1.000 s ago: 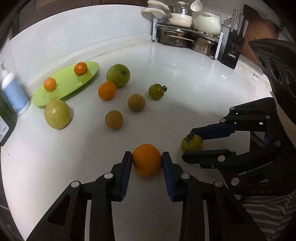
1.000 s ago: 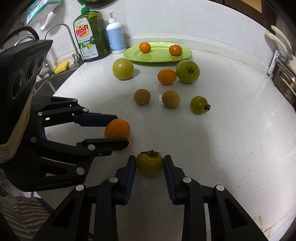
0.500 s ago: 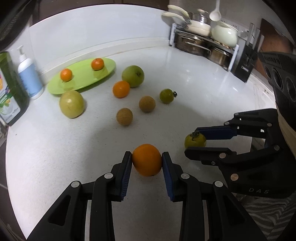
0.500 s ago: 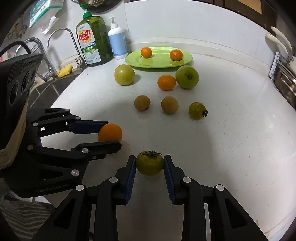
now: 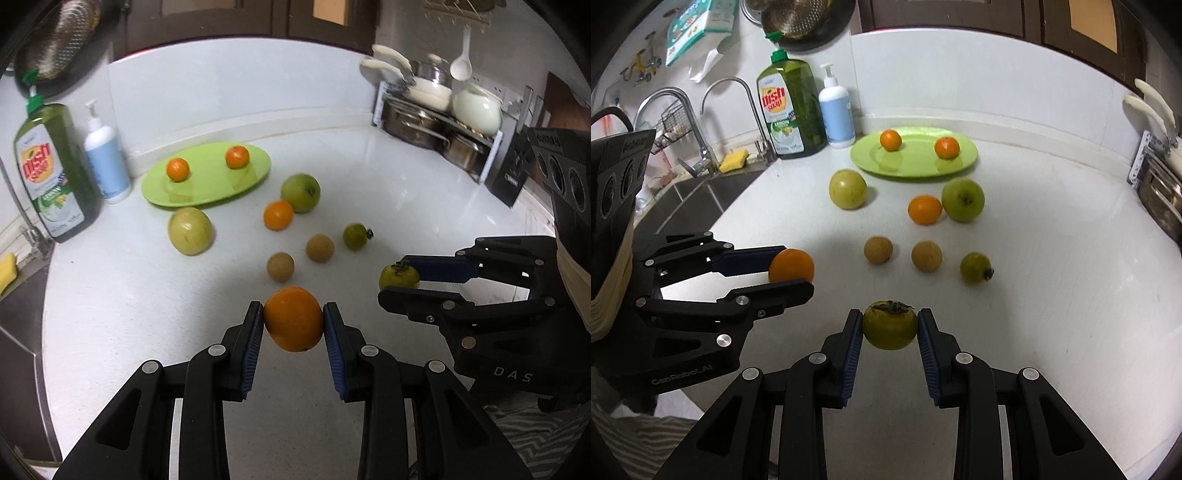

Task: Organize fruits
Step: 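Carry the orange in the left tool to the plate while the right tool carries the green tomato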

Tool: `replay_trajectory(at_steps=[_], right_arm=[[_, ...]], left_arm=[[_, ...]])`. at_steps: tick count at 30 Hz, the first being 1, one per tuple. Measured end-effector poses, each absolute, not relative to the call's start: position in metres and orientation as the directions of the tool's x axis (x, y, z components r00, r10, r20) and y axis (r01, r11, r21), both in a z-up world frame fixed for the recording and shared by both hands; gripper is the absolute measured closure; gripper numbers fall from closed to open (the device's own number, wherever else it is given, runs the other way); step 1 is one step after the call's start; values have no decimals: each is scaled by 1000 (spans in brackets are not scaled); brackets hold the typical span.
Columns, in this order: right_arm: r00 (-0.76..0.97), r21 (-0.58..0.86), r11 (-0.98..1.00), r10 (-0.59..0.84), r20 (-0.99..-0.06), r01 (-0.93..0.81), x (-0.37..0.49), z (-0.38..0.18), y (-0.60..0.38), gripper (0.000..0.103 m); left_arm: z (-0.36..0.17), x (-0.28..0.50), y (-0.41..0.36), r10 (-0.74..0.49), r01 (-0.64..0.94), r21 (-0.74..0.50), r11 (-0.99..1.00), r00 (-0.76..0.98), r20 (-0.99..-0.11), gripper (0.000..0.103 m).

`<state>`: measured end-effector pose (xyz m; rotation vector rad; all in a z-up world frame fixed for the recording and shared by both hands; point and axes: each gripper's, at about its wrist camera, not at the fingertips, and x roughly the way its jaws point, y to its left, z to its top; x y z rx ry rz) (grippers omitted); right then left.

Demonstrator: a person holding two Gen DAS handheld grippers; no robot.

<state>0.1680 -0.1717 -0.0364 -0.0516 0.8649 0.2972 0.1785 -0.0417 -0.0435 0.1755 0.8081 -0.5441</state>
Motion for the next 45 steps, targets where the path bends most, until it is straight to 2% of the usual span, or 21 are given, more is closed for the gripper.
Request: replay_trajectory(at_steps=[24,34,45], right_arm=[[745,46,938,302,-595,-343,204,33,-162,72],[770,15,946,273,-576,-324,239,51,-163,72],[749,37,943,286,-598,-331,287,53,-162,72]], left_arm=[[27,198,-15,-269,334,-13,942,733,-624,70],[46,230,-14,-254,320,7,947,766,-590,70],[53,282,-18,-255,322,10,947,767,-589,70]])
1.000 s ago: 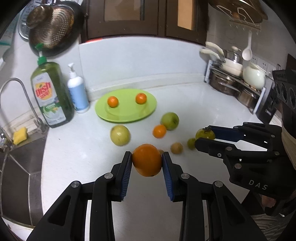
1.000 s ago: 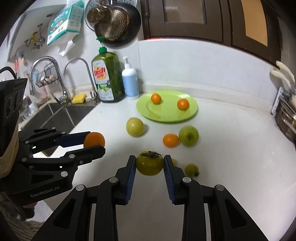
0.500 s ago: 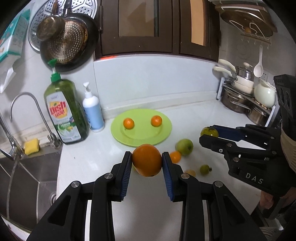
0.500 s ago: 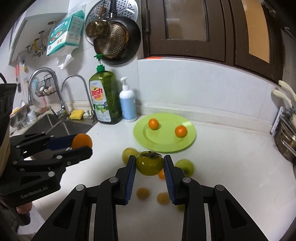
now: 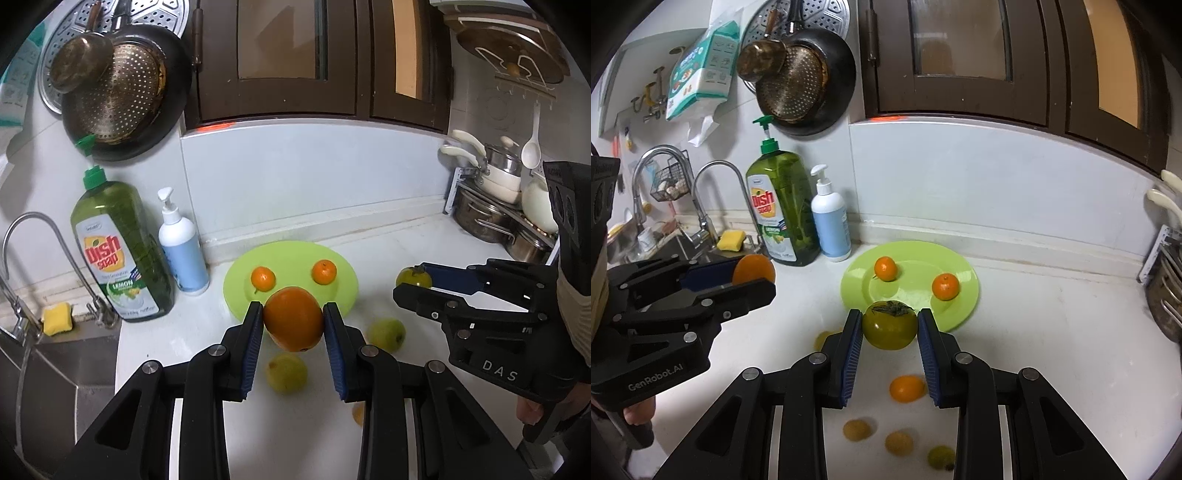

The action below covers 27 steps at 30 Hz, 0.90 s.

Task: Organize fruits
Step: 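Carry the orange in the left tool to the plate while the right tool carries the green tomato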

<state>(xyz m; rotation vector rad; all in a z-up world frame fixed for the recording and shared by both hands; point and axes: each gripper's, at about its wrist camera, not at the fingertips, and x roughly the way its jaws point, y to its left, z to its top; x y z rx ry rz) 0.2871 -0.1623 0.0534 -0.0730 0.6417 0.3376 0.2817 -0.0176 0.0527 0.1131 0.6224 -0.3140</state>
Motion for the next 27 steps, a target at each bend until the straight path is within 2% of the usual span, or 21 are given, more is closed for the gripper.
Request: replay_trajectory(at_steps=[13,27], right_arm=[[709,39,944,272,-651,-327,357,38,-159,72],[579,66,950,240,-779,-306,435,-12,-159,72]], left_arm=[[37,350,-21,-250,326,4,945,732,-633,70],[-13,426,-31,-221,311,-16,950,634,-741,70]])
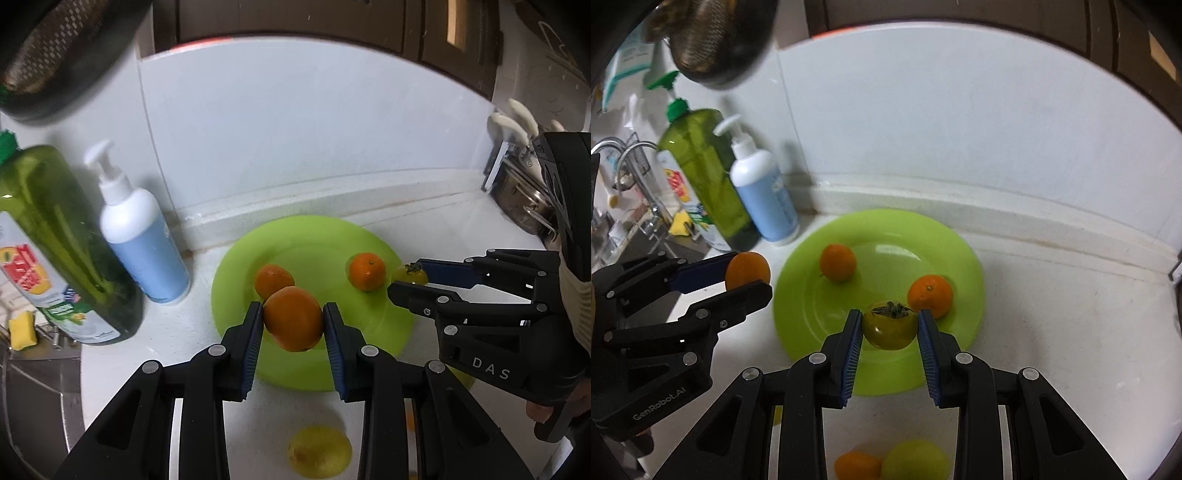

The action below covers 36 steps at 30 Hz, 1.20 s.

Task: Organize fruits
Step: 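Carry the orange in the left tool to the plate while the right tool carries the green tomato, then open the left tool on the plate while the right tool releases the green tomato beside it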

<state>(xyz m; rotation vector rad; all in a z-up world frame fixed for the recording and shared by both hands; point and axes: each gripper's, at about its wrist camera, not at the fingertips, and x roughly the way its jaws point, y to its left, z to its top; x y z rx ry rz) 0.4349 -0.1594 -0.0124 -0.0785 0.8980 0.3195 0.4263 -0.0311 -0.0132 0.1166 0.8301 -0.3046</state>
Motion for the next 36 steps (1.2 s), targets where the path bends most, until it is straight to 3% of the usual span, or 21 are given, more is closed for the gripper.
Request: replay_trajectory(at_steps=[19,36], right_arm=[[471,71,950,215,-856,-303,473,-57,-155,72],[529,58,950,221,-819,-307,451,-37,-156,71]], left_arm=[[-61,464,-45,-201,331,-20,943,524,-828,70],[-30,436,-35,-182,285,-4,958,601,-779,63]])
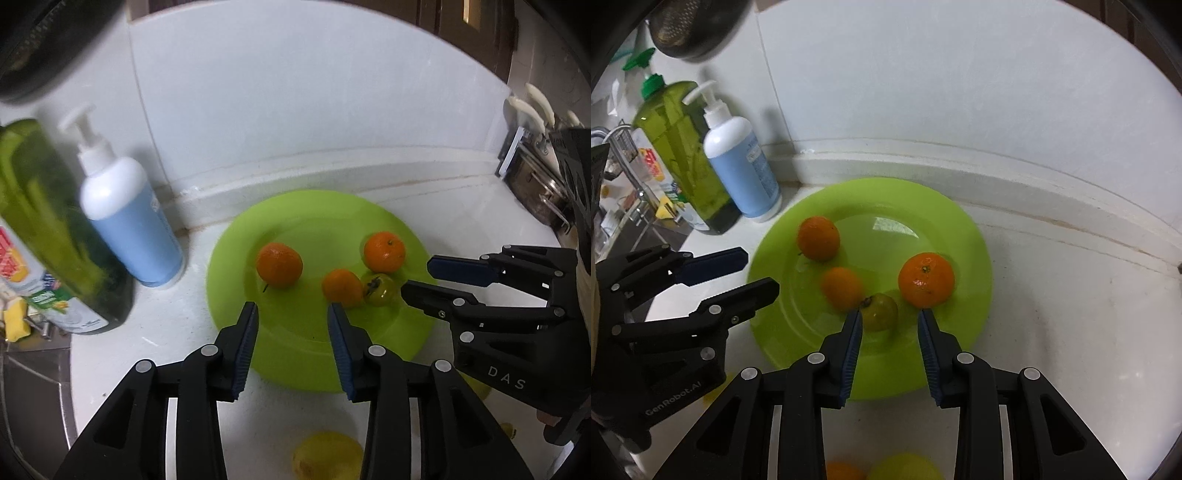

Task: Organize fruits
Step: 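Open the left tool on the plate while the right tool releases the green tomato beside it, then withdraw both open tools from the plate toward the remaining fruit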

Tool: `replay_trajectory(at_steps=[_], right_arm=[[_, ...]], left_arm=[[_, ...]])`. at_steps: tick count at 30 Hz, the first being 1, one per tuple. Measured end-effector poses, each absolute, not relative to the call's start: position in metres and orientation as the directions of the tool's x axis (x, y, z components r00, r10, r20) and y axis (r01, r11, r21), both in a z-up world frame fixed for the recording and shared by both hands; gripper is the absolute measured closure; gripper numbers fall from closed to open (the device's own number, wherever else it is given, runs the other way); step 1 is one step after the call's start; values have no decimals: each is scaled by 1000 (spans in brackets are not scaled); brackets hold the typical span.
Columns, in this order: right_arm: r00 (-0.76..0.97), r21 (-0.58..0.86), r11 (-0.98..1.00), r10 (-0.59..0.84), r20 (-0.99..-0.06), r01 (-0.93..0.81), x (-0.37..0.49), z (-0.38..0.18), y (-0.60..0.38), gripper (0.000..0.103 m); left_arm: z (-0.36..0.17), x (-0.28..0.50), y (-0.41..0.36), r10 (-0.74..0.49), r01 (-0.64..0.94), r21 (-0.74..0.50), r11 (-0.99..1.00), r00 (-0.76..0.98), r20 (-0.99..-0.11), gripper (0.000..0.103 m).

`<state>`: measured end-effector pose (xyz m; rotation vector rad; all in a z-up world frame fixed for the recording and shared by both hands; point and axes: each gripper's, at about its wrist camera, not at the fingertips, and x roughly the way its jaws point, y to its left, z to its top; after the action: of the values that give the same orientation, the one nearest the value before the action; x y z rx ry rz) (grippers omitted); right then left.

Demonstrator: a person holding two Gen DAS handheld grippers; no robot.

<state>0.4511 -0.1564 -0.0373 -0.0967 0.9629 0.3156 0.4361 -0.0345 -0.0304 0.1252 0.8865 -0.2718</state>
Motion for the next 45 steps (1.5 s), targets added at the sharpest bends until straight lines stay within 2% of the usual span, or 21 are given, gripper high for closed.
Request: replay_trajectory(at_steps=[2,5,8,11,16,19,32,45], right_arm=[[553,50,951,220,-804,-305,442,-29,-157,70],[587,48,953,224,-778,-299,428,-14,-163,64],[623,50,956,227,-748,-288,412,1,-169,63],[653,58,960,230,-722,-275,395,14,-174,57],[699,51,965,223,-680,-259,364,33,-182,56],[716,50,965,224,-661,-256,348,41,-183,49],[763,18,971,200,-615,-240,283,55,-197,49],[765,12,972,190,-615,-233,243,48,-208,49]], left_arm=[[-20,426,-33,-180,278,0,961,621,-763,63],[-6,413,-32,-188,274,-4,962,649,-737,60],[6,396,-29,-194,270,-7,963,671,-716,57],[18,377,-28,-199,270,-7,963,692,-694,55],[35,346,-32,-216,279,-11,960,718,-661,49],[45,326,-34,-216,285,4,958,736,-641,46],[64,265,-39,-210,278,23,960,774,-597,38],[51,229,-52,-213,293,32,956,761,-612,36]])
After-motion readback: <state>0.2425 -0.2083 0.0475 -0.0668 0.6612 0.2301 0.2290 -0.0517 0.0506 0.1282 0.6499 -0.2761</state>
